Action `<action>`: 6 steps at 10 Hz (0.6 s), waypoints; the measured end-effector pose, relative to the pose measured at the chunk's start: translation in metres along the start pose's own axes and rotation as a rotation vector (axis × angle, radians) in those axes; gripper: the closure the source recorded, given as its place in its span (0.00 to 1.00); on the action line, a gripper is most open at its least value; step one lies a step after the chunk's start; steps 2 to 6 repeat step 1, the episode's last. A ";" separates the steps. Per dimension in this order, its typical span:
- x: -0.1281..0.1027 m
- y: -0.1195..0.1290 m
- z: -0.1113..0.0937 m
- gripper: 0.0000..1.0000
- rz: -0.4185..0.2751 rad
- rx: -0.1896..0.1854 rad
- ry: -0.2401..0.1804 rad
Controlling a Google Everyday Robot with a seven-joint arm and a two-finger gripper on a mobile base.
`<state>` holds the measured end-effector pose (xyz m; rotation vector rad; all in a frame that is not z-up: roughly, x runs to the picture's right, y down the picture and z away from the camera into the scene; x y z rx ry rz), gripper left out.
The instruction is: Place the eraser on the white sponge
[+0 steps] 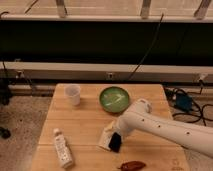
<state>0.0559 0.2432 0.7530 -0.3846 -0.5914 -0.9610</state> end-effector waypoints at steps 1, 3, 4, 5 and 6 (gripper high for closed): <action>0.000 0.001 0.000 0.29 0.001 0.002 0.000; 0.000 0.001 0.000 0.29 0.001 0.002 0.000; 0.000 0.001 0.000 0.29 0.001 0.002 0.000; 0.000 0.001 0.000 0.29 0.001 0.002 0.000; 0.000 0.001 0.000 0.29 0.001 0.002 0.000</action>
